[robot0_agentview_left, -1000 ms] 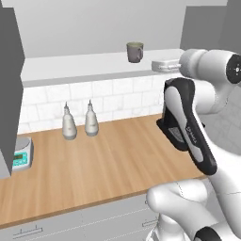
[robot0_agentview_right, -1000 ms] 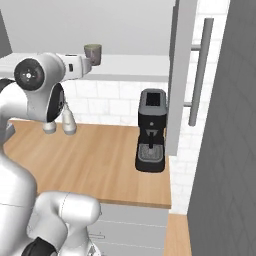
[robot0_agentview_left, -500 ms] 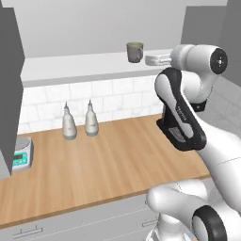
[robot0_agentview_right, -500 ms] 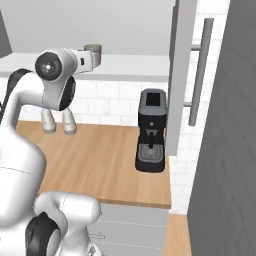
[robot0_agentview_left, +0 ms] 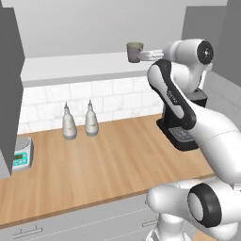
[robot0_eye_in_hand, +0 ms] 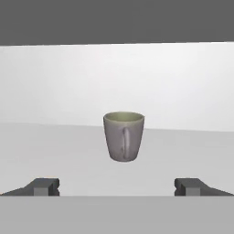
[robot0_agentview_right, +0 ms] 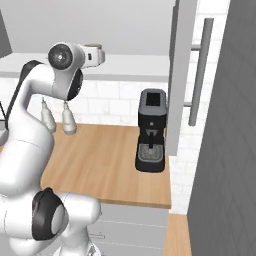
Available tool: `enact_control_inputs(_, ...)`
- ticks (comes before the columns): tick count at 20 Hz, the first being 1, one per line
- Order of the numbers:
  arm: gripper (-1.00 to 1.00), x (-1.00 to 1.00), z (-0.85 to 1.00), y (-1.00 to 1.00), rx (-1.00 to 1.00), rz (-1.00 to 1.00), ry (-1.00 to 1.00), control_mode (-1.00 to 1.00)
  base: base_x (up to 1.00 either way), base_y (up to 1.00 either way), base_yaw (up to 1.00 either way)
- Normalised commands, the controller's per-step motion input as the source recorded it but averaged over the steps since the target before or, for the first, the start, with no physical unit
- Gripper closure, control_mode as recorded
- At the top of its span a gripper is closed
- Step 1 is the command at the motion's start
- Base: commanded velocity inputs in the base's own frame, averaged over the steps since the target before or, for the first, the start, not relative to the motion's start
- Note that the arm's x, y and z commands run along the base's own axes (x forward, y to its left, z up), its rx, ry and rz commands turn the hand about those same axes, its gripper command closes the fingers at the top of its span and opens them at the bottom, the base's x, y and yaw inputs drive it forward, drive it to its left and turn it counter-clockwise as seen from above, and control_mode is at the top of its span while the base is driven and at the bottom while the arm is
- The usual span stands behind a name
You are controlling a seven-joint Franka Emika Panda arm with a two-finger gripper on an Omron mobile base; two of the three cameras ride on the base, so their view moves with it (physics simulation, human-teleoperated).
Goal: Gather all objects into one cabinet and sort the glasses and bowls to opposite sides.
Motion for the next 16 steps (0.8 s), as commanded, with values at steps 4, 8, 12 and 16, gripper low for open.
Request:
enact_control_inputs(4, -1.0, 0.47, 0.0, 0.0, 0.02, 0.0, 0.0, -1.0, 0.0, 0.0, 0.0)
enact_control_inputs(8, -1.0, 0.51, -0.02, 0.0, 0.0, 0.0, 0.0, -1.0, 0.0, 0.0, 0.0)
enact_control_inputs(12, -1.0, 0.54, -0.23, 0.0, 0.0, 0.0, 0.0, -1.0, 0.0, 0.0, 0.0)
enact_control_inputs(16, -1.0, 0.39, -0.13, 0.0, 0.0, 0.0, 0.0, -1.0, 0.0, 0.0, 0.0)
